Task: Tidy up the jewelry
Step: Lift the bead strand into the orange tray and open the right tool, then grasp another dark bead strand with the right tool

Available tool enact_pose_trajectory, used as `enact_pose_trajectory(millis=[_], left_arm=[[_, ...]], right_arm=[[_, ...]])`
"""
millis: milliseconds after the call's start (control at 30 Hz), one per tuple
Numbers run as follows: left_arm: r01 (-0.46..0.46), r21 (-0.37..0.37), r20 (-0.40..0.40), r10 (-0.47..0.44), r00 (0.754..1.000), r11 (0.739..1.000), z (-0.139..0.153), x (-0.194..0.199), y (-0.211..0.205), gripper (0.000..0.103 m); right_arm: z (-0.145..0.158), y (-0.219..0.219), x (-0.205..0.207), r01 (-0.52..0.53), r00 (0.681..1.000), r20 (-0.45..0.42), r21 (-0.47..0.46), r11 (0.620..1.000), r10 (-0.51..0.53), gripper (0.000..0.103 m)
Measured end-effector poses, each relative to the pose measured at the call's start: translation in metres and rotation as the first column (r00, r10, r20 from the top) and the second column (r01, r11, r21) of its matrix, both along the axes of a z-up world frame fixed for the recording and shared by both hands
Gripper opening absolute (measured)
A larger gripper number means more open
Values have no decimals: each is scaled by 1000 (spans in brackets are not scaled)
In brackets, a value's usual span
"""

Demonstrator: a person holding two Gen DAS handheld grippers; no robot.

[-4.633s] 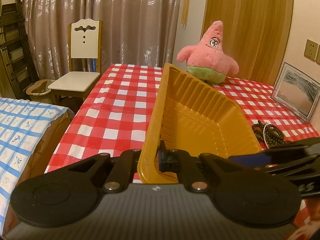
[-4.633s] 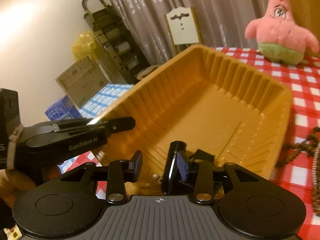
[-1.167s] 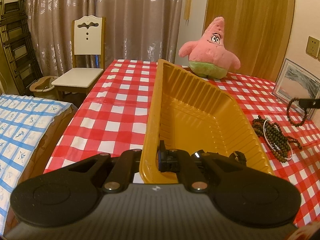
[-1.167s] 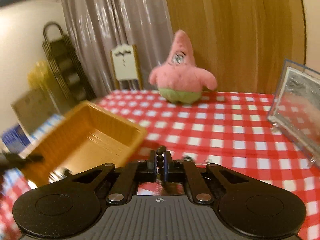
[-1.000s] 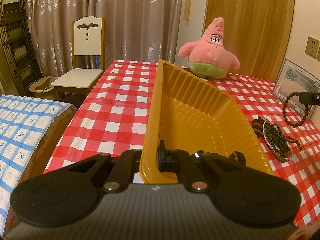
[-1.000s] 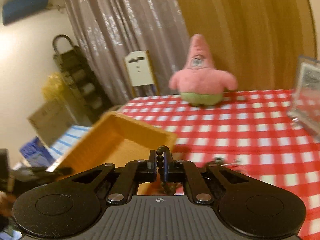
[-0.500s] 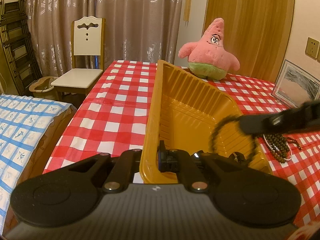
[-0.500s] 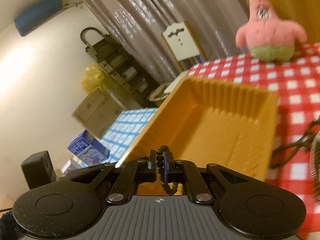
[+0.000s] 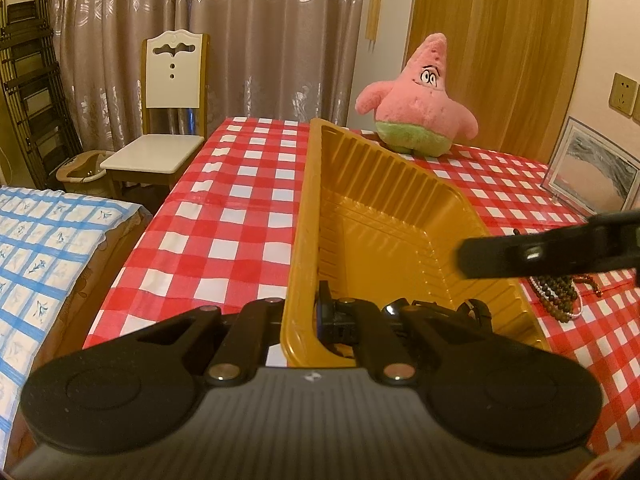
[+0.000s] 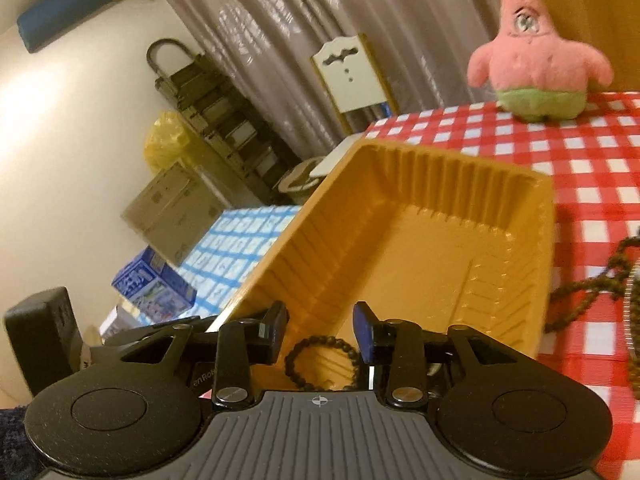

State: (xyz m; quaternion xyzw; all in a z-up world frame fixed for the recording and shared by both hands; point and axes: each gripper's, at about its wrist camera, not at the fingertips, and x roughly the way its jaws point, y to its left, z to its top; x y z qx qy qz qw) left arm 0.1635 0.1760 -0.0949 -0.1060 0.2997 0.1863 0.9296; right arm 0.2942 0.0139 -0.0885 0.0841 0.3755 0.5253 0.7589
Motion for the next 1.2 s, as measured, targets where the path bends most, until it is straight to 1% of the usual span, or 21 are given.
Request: enact_pose_trajectory(millis=[133,267,433,533,633,767,867,967,1100,1200], left_arm=[[2,3,1,-2,1000,1000,-2,-1,-1,4],[-2,-2,1,2,1000,1000,-3,-2,-3,4],[-1,0,0,1,1000,1000,-3,-3,-4,4],[-2,1,1,2,1000,1000,-3,-3,-4,4],[-2,0,1,2,1000,1000,-3,-3,-4,4],[-2,1,-2,2,1000,1000,-3,-4,-3,4],[-1,4,-3,1,1000,1000,-3,-4,-3,4],[-2,4,-4,2,1000,1000,-3,-4,-3,4],[-5,5,-8,5,1000,1000,-3,-5,-2,4],[-6,5,-13,6,1000,1000,-4,-4,-1,4]], right_arm=[[4,-33,-2,59,997,48,-13,998,-59,37],[1,-69,-4,135,988,89,-55,989,-130,37],[-11,-122,-3,232,970,102,-118,965,-221,37],[-17,-151,0,293,954,116,-164,942,-277,37],[-24,-179,5,357,933,137,-212,910,-334,37],[-30,-209,15,422,905,177,-255,870,-387,37],[-34,-226,25,447,892,202,-272,852,-404,37],[-37,-238,37,458,886,220,-282,843,-407,37],[-43,-244,52,438,894,245,-303,847,-374,37],[-48,-240,64,417,901,271,-325,849,-339,37]])
